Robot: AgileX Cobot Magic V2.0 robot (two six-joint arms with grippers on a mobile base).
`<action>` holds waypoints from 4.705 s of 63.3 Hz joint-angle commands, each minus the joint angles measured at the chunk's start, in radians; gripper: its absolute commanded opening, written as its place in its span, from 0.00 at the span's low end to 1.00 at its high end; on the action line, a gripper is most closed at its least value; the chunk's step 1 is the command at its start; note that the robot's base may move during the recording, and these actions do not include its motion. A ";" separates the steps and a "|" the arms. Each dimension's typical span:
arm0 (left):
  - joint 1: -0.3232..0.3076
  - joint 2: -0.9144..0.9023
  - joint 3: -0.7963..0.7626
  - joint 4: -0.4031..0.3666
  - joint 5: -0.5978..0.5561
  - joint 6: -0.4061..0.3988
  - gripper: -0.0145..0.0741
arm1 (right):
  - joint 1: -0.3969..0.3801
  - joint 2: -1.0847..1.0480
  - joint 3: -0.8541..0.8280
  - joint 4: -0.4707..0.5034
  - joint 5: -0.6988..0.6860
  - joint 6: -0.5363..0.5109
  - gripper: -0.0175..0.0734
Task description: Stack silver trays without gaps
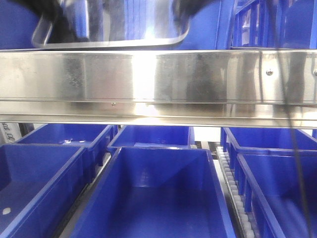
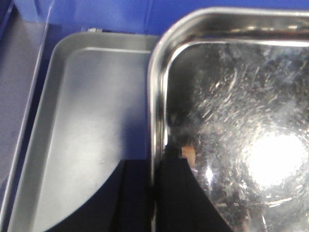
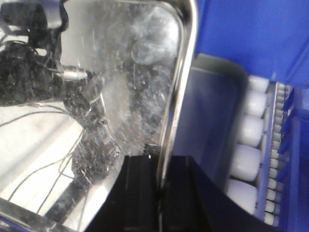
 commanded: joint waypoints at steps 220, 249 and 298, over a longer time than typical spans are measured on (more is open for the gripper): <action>0.224 -1.500 1.034 0.096 -0.407 0.161 0.18 | 0.009 -0.098 -0.004 -0.073 -0.059 -0.026 0.11; 0.226 -1.640 1.480 0.082 -0.757 0.161 0.18 | 0.009 -0.098 -0.004 -0.073 -0.059 -0.026 0.11; 0.214 -1.666 1.480 0.076 -0.678 0.161 0.18 | 0.009 -0.098 -0.004 -0.073 -0.183 -0.026 0.11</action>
